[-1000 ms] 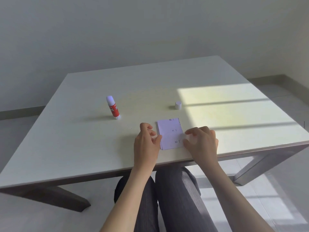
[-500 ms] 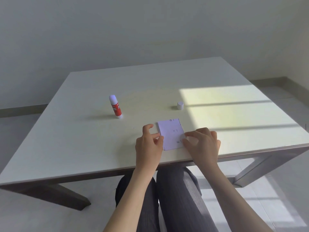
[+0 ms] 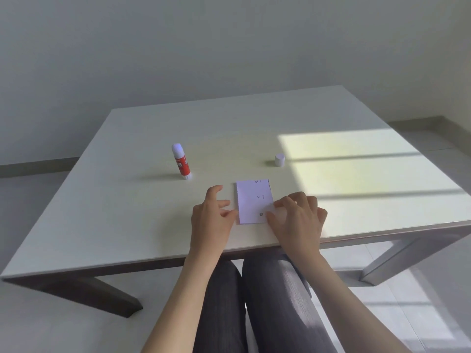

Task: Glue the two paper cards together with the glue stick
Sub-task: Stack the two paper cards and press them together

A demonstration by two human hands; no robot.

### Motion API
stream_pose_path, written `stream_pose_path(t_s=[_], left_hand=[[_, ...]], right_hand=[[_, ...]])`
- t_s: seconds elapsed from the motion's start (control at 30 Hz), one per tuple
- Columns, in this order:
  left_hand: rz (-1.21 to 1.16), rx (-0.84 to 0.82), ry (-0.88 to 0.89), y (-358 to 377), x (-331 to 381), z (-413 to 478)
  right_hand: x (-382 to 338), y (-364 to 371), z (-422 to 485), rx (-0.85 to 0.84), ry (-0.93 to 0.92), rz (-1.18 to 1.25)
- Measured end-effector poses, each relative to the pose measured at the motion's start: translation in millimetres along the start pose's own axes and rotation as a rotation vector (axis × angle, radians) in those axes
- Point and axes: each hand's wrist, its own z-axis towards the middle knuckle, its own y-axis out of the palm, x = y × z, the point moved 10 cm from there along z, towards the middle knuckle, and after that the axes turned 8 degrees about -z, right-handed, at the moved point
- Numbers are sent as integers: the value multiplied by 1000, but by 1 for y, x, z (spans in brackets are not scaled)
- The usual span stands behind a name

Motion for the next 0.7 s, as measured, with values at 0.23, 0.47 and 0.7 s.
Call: stream_pose_path(t_s=[0.23,0.47,0.7], left_hand=[[335,-216,304,3,13,13],[707,-425,406,19,-10,24],[637,-505,305,19,-22,30]], right_hand=[[-22,4,2,0,-67,-30],[-34,5,-1,-3,-109,-50],[-56,13,-12,-180,-385,-91]])
